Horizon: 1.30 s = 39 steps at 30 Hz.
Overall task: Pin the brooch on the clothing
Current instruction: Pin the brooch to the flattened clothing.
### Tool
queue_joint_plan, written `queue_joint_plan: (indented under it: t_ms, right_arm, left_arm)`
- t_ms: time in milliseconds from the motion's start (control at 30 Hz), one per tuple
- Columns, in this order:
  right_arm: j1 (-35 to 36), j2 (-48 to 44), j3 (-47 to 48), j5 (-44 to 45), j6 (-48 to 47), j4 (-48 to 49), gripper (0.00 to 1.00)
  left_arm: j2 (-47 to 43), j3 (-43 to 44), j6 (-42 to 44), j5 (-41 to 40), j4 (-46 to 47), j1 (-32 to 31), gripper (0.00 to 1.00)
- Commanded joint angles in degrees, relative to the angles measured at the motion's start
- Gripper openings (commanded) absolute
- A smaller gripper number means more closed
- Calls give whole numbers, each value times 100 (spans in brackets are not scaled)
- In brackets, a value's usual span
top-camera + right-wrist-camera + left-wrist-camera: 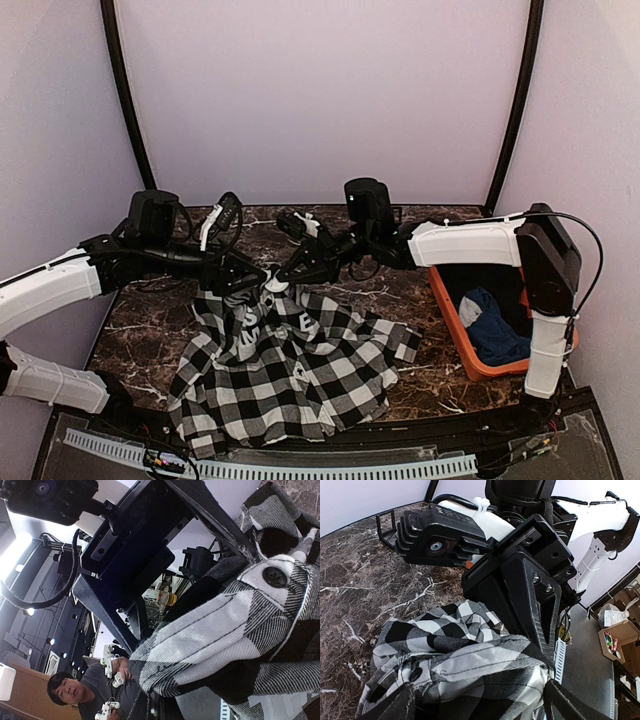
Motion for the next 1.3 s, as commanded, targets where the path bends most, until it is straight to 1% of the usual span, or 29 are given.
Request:
queue_joint_plan:
  t_ms: [0, 33, 67, 100, 133, 167, 200, 233, 267, 300, 333, 400, 567, 700, 833, 1033, 1067, 1100, 1133, 1167, 1267]
  right_arm:
    - [44, -60, 210, -180, -66, 172, 0]
    - [55, -67, 219, -193, -68, 174, 0]
    - [70, -61, 228, -202, -75, 169, 0]
    - [79, -54, 239, -214, -90, 155, 0]
    - [91, -48, 254, -223, -115, 125, 0]
    - [100, -39, 270, -225, -155, 47, 0]
    - [108, -30, 276, -223, -185, 5, 0]
    - [110, -21, 284, -226, -211, -31, 0]
    - [118, -11, 293, -225, -252, -103, 0]
    - [119, -8, 300, -225, -298, -155, 0]
    - [118, -1, 297, -225, -328, -181, 0]
    - [128, 1, 280, -233, -358, -212, 0]
    - [150, -8, 292, -266, -450, -245, 0]
    - [209, 14, 426, -325, -758, -528, 0]
    - [285, 26, 504, -427, -943, -604, 0]
    - [309, 31, 510, -457, -1040, -695, 0]
    - [300, 54, 502, -442, -1034, -718, 0]
    - [284, 66, 479, -430, -1027, -722, 0]
    - [272, 71, 453, -413, -1008, -723, 0]
    - [250, 71, 427, -398, -999, -723, 0]
    - [219, 58, 384, -370, -979, -719, 0]
  left_arm:
    - [42, 132, 58, 122, -18, 26, 86]
    - [52, 133, 68, 105, -31, 23, 83]
    - [66, 133, 75, 94, -40, 23, 75]
    - [80, 138, 81, 80, -42, 23, 70]
    - [89, 140, 87, 66, -45, 23, 57]
    - [107, 142, 87, 62, -44, 23, 50]
    - [116, 142, 82, 70, -33, 23, 39]
    - [134, 138, 80, 73, -25, 23, 34]
    - [138, 136, 67, 77, -10, 23, 24]
    - [148, 132, 63, 85, -5, 23, 18]
    - [150, 128, 54, 91, 10, 23, 10]
    - [151, 118, 40, 84, 17, 23, 2]
    - [130, 90, 18, 57, 59, 15, 1]
    - [130, 81, -11, -82, 51, 19, 1]
    - [171, 85, -25, -171, 17, 14, 1]
    - [179, 89, -55, -213, -1, 14, 1]
    - [167, 94, -63, -179, 9, 18, 3]
    - [164, 96, -87, -116, 38, 16, 11]
    - [133, 91, -93, -86, 54, 14, 15]
    - [116, 90, -104, -18, 80, 14, 22]
    - [36, 77, -124, 137, 143, 14, 33]
